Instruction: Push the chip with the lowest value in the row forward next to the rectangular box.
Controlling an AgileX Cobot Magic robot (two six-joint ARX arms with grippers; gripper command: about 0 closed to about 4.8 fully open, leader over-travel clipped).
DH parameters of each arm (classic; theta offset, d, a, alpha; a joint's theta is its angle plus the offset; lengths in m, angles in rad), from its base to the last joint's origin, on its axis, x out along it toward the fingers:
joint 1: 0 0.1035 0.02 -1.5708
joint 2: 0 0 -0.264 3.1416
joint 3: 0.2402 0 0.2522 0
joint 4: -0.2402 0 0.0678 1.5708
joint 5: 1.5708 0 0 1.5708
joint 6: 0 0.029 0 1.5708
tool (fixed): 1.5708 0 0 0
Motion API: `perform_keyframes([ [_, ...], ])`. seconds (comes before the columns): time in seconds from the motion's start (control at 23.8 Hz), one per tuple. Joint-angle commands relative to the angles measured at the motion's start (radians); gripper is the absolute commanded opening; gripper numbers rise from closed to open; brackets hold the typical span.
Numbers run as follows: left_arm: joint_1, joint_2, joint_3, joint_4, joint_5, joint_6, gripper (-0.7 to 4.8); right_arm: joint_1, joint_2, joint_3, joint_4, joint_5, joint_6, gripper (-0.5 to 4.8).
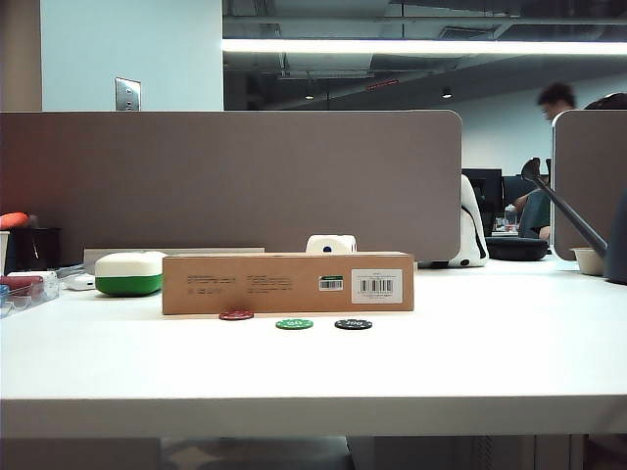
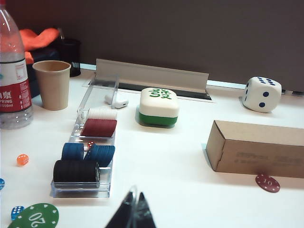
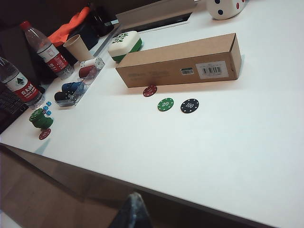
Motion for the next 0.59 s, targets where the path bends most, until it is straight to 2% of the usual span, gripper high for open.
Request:
perform_keyframes([
  [0.04, -0.011, 0.0, -0.026, 0.021, -0.001, 0.01, -0.05, -0.001, 0.0, 0.002, 0.016, 0.002, -0.002, -0.06],
  [0.17, -0.014, 0.0, -0.034, 0.005, -0.006, 0.018, -0.05, -0.001, 0.0, 0.002, 0.016, 0.002, -0.002, -0.06],
  [0.34, -0.014, 0.0, -0.034, 0.015, -0.004, 0.082, -0.05, -0.001, 0.0, 0.002, 0.016, 0.002, -0.002, -0.06],
  [0.59, -0.014, 0.0, -0.034, 0.016, -0.004, 0.124, -0.05, -0.001, 0.0, 0.002, 0.016, 0.002, -0.002, -0.06],
])
